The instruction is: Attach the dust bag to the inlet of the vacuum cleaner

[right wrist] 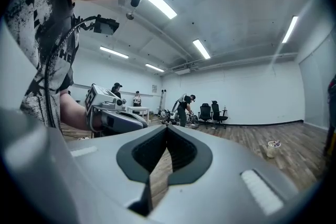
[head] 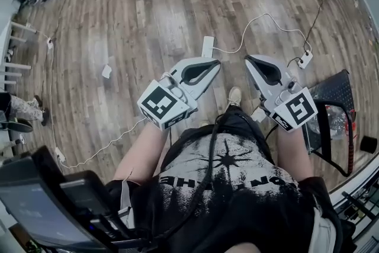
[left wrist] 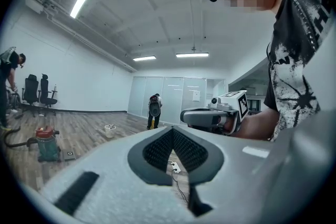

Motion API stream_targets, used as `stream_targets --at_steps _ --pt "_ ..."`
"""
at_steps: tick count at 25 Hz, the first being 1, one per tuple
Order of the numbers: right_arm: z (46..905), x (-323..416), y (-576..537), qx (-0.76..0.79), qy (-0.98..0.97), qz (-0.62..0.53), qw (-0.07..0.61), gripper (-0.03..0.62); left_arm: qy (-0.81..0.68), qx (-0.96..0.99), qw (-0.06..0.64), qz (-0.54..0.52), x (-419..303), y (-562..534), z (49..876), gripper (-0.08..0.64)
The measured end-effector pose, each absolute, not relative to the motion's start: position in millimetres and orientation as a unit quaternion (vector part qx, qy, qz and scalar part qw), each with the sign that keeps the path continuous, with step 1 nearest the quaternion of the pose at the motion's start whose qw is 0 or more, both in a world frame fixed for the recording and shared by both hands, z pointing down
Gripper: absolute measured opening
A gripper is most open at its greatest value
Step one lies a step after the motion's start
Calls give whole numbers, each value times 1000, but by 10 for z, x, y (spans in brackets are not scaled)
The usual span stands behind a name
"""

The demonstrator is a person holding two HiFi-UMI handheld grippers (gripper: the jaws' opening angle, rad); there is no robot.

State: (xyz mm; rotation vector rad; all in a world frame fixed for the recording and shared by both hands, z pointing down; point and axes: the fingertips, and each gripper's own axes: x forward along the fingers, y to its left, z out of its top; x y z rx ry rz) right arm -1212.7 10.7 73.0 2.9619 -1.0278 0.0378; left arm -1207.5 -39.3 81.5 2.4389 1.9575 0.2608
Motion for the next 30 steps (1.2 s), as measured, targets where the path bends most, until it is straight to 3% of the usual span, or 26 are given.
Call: stream_targets --at_steps 13,30 --pt "751 -11283 1256 934 -358 14 6 8 607 790 -2 85 -11161 840 765 0" --pt "770 -10710 2251 930 -366 7 15 8 598 796 -13 92 -10590 1751 839 0"
